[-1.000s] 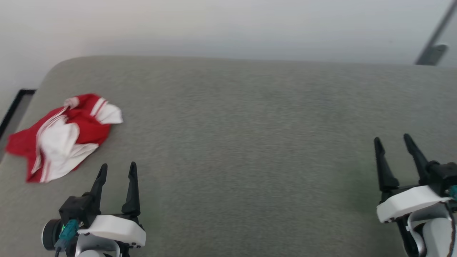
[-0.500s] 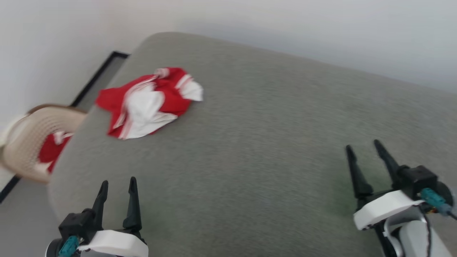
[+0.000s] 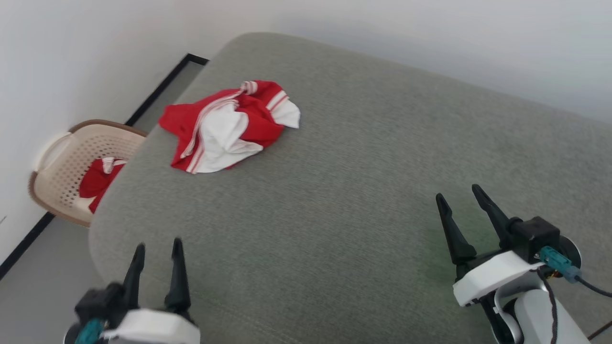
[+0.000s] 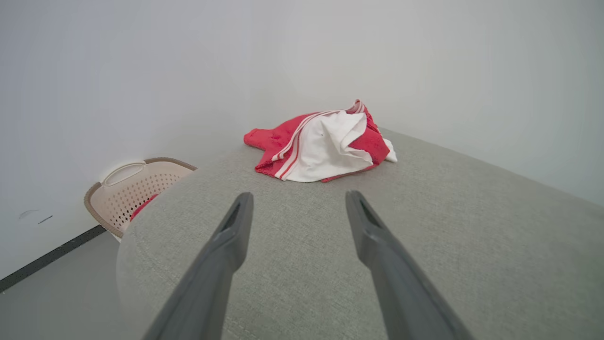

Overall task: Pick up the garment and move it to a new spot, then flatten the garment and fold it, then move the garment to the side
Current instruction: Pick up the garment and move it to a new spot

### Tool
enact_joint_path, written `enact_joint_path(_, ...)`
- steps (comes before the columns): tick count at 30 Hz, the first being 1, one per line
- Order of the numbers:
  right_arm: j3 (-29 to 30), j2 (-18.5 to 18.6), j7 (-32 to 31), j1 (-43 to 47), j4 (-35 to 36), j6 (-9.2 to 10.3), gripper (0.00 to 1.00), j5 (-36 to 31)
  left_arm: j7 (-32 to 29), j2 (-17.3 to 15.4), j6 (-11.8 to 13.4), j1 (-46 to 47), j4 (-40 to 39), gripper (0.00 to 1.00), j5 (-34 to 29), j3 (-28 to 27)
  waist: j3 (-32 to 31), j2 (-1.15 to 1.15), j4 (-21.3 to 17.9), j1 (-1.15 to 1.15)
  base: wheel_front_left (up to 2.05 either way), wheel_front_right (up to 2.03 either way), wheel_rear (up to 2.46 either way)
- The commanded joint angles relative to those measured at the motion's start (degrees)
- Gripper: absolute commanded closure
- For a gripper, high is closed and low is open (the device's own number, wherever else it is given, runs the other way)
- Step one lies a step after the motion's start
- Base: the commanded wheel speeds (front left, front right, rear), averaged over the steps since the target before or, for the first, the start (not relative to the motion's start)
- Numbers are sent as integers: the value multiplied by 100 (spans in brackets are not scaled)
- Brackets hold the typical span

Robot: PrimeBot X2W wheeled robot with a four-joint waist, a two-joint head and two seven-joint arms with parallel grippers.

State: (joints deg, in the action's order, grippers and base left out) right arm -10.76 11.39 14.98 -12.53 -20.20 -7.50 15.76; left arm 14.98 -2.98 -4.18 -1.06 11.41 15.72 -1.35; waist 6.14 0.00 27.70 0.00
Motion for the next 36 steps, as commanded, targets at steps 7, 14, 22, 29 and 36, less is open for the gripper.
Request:
enact_joint_path(7,-1,180,28,-335,80,2,0,52,31,-458,-289,1423,434,0,-381,38,703,0,-791,0,0,0,0)
enact_joint_path(14,-42,163,28,-651,162,2,0,116,-759,-1426,-335,3182,2071,0,825,4,1342,0,-1596,0,0,0,0)
enact_joint_path(22,37,43,28,-819,196,2,0,173,-2187,-2562,-321,4166,3519,0,1538,253,1696,0,-2269,0,0,0,0)
enact_joint_path(29,81,-23,28,-892,246,2,0,184,-3072,-2915,-321,4583,4386,0,1835,432,1889,0,-2620,0,0,0,0)
enact_joint_path(36,137,-86,28,-884,248,2,0,151,-2615,-2857,-327,4759,4392,100,1834,767,1810,0,-2625,0,0,0,0)
